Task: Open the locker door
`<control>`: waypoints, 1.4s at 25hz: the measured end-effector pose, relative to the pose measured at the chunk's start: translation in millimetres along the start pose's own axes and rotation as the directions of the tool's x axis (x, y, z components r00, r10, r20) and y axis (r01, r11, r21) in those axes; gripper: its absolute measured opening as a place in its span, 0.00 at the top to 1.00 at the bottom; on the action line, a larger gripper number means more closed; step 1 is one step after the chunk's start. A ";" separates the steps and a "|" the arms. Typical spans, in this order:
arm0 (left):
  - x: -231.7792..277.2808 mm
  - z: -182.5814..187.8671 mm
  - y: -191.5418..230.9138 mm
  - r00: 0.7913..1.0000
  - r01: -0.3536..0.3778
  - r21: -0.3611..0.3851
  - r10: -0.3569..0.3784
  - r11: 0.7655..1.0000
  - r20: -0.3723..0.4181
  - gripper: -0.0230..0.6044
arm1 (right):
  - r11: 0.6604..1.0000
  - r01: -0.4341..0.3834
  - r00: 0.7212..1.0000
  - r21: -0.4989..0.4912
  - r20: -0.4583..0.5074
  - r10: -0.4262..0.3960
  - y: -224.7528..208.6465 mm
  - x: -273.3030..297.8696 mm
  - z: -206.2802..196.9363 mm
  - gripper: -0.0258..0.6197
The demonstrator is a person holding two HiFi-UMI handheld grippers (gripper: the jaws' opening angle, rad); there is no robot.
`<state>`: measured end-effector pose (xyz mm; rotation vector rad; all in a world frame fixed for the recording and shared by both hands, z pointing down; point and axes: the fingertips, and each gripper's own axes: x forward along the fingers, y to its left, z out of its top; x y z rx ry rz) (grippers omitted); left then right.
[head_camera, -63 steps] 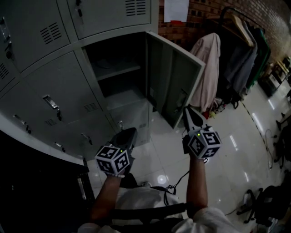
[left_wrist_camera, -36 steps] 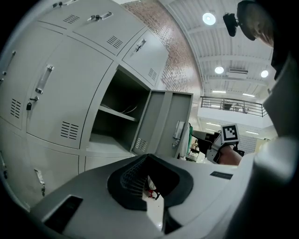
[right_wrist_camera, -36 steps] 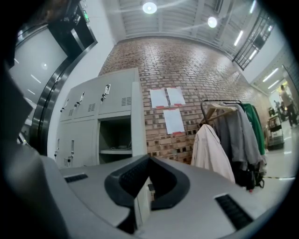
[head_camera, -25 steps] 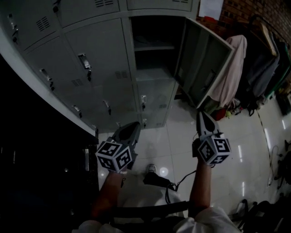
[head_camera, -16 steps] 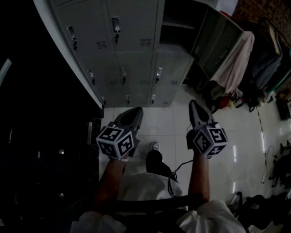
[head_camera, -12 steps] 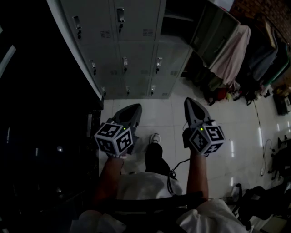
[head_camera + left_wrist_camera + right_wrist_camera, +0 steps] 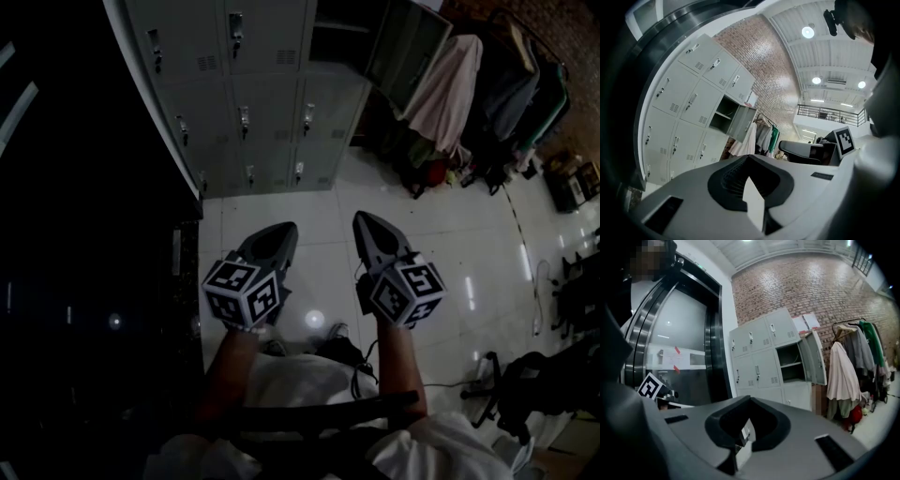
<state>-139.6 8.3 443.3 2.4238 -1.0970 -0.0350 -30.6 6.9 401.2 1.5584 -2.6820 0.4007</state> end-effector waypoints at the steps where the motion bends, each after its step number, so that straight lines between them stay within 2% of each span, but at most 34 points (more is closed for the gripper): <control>1: 0.6 -0.7 -5.0 1.000 0.004 0.001 -0.004 1.000 0.001 0.97 | 1.000 -0.002 1.000 0.002 0.000 0.002 0.0 -4.1 -0.3 0.95; 5: 8.3 -3.5 -23.7 1.000 0.010 -0.005 -0.010 1.000 0.005 0.97 | 1.000 0.004 1.000 -0.002 -0.012 -0.004 -7.4 -24.9 -2.0 0.95; 12: 30.0 -5.0 -61.2 1.000 -0.014 0.004 0.014 1.000 0.008 0.97 | 0.999 0.031 0.999 0.023 -0.032 -0.030 -54.9 -63.2 -4.5 0.96; 23: 39.0 18.1 -78.8 0.997 -0.063 0.019 0.063 0.998 0.036 0.97 | 0.999 -0.022 0.999 0.031 -0.029 0.023 -70.6 -59.0 9.8 0.96; 35: 51.9 4.9 -87.4 0.997 -0.073 0.019 0.073 0.997 0.007 0.97 | 0.998 -0.044 0.998 0.046 -0.046 0.046 -79.2 -61.0 -0.2 0.96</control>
